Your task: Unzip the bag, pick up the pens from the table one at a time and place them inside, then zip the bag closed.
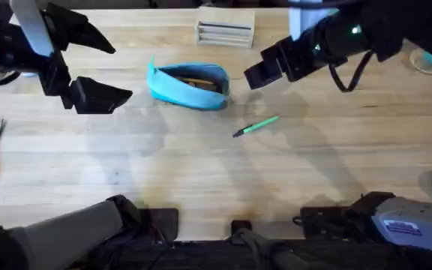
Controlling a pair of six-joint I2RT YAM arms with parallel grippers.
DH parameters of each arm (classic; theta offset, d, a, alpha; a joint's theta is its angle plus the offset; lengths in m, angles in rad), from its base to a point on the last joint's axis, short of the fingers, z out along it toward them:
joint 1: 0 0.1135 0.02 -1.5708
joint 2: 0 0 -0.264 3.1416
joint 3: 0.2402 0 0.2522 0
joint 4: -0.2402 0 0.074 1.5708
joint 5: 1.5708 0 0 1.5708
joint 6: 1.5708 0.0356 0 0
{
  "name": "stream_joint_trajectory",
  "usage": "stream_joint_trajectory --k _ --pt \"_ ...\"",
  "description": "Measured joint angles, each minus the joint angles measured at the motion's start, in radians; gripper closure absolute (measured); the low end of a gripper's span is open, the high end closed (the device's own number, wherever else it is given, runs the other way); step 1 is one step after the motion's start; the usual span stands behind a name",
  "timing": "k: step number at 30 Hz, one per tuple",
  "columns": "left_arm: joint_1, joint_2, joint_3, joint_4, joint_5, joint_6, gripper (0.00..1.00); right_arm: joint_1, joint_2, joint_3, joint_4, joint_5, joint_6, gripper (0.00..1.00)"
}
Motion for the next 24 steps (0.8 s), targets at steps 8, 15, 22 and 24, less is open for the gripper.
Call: stream_joint_trajectory --k 8,15,22,24 --pt "0.0 0.0 0.0 0.0 0.0 0.0 0.007 -0.013 0.006 -0.067 -0.066 0.089 0.493 0.003" --pt "0.0 0.0 0.0 0.003 0.0 0.0 0.008 -0.013 0.006 -0.067 -0.087 0.089 0.668 0.005" --pt "0.0 0.0 0.0 0.003 0.0 0.0 0.008 -0.013 0.063 -0.136 -0.101 0.088 0.951 0.006" --pt "0.0 0.0 0.0 0.003 0.0 0.0 0.007 -0.013 0.079 -0.184 -0.081 0.081 1.005 0.005"
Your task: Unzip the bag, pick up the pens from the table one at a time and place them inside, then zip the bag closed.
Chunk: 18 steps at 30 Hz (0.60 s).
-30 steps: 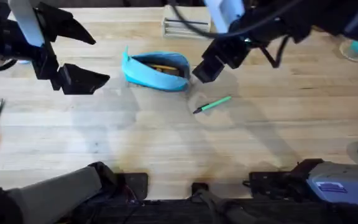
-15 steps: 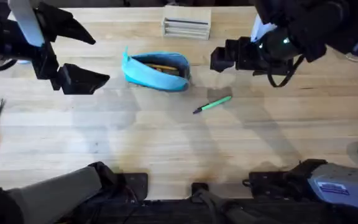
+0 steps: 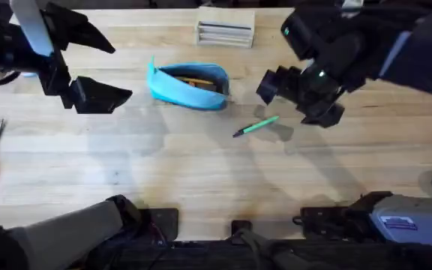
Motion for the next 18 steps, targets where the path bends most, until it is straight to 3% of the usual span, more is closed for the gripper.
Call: stream_joint_trajectory --k 7,16,18 --pt "0.0 0.0 0.0 0.0 0.0 0.0 0.007 0.0 0.038 -0.123 0.148 -0.03 0.077 0.005" --pt "0.0 0.0 0.0 0.0 0.0 0.0 0.007 0.0 0.135 -0.126 0.194 -0.042 0.134 0.007" --pt "0.0 0.0 0.0 0.0 0.0 0.0 0.007 0.0 0.139 -0.124 0.188 -0.043 0.139 0.045"
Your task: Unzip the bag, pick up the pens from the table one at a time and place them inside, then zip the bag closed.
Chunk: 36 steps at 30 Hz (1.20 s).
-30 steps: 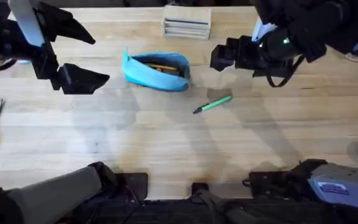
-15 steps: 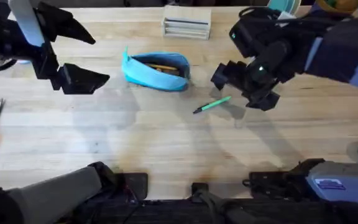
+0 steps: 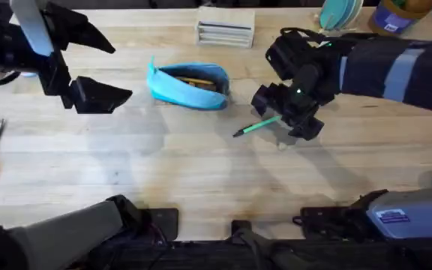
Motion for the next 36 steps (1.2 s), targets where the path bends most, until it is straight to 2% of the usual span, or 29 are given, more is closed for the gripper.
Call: stream_joint_trajectory --k 4,8,13,16,26,31,36 --pt "0.0 0.0 0.0 0.0 0.0 0.0 0.007 -0.001 0.007 0.003 -0.015 0.004 0.004 0.152" --pt "0.0 0.0 0.0 0.0 0.0 0.0 0.007 -0.005 0.009 0.003 -0.028 0.01 0.005 0.337" --pt "0.0 0.0 0.0 0.0 0.0 0.0 0.007 -0.005 0.009 0.003 -0.028 0.003 0.01 0.666" --pt "0.0 0.0 0.0 0.0 0.0 0.0 0.008 -0.005 0.009 0.004 -0.006 -0.014 0.016 0.935" --pt "0.0 0.0 0.0 0.0 0.0 0.0 0.008 -0.006 0.009 0.009 -0.005 -0.018 -0.012 0.955" --pt "0.0 0.0 0.0 0.0 0.0 0.0 0.007 -0.005 0.043 0.089 0.03 -0.055 -0.157 0.96" --pt "0.0 0.0 0.0 0.0 0.0 0.0 0.007 -0.005 0.043 0.227 0.037 -0.045 -0.361 0.963"
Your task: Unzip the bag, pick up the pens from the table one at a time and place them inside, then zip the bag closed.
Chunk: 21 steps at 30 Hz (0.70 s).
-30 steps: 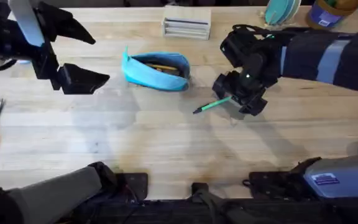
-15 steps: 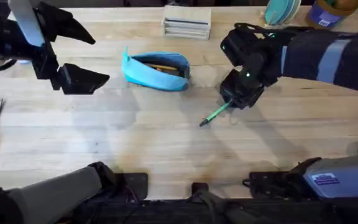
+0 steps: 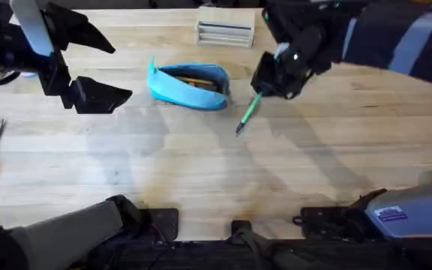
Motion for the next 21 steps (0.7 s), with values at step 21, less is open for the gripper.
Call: stream_joint_trajectory --k 21 --pt "0.0 0.0 0.0 0.0 0.0 0.0 0.007 0.127 -0.002 0.174 0.352 -0.005 -1.098 0.97"
